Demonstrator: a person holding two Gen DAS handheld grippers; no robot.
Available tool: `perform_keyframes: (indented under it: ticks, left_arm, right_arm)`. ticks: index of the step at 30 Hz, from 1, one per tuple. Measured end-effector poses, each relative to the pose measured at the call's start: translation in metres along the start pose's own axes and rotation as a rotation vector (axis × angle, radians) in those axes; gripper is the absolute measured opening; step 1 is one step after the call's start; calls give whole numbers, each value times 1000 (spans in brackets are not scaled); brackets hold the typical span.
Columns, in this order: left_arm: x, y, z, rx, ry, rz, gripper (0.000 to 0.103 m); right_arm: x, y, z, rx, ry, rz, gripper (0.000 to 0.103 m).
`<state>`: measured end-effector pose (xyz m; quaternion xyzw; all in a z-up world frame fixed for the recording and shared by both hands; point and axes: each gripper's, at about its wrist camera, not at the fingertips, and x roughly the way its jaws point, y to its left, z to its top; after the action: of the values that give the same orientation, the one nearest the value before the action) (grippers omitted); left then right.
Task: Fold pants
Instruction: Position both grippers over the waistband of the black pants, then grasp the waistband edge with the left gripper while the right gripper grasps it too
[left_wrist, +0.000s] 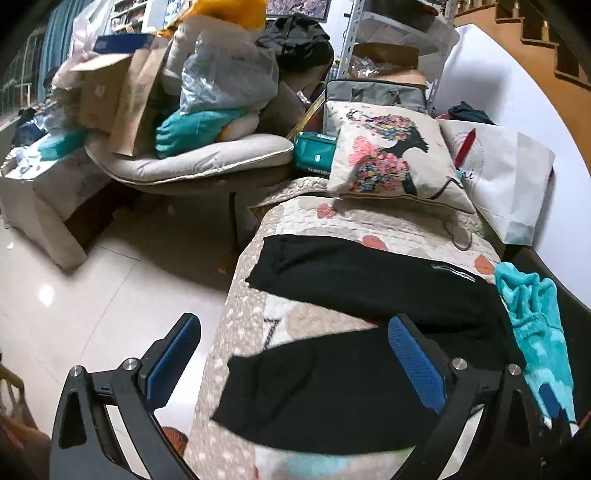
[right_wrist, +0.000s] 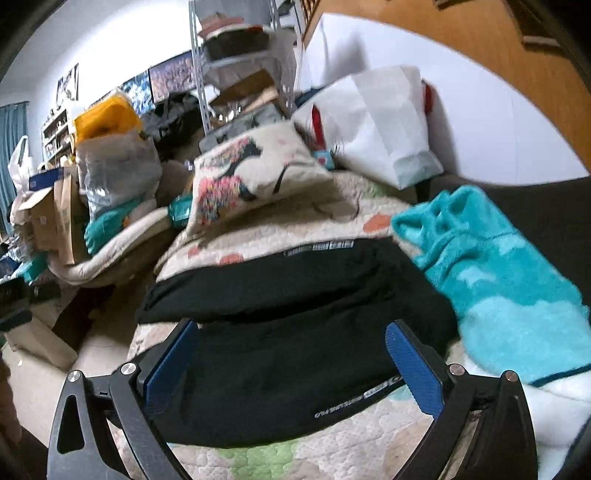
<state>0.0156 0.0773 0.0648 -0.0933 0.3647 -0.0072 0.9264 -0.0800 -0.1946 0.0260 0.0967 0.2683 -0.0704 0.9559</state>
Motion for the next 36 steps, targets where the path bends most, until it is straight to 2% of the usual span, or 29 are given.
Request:
perform_keyframes:
  ticks: [6,10,13,17,22,29,33,36]
  left_arm:
    - [65,34,29,0,37,-53,102]
    - [111,38,56,5,56,-104,102]
    - [150,34,73,27,85,-133,102]
    - [201,31,90,39,124,-173,101]
    - [243,36,99,-5,163,-254,98]
    - [295,50,99,-105,220,-311,98]
    - [315,67,99,-187,216,-315,98]
    - [327,75,96,-208,228,-316,98]
  right_arm:
    - [32,11,-5,-51,130,12,103]
    - [35,19,22,-104,154,8,103]
    - [51,15,57,-101,210,72,103]
    - [100,7,100,-133,288,117,103]
    - [192,-8,131,-237,366,89,102]
    - [283,-25,147,-231,454,105,100]
    - [316,-20,151,-286,471,112,100]
    - [335,-18,150,-311,489,123,99]
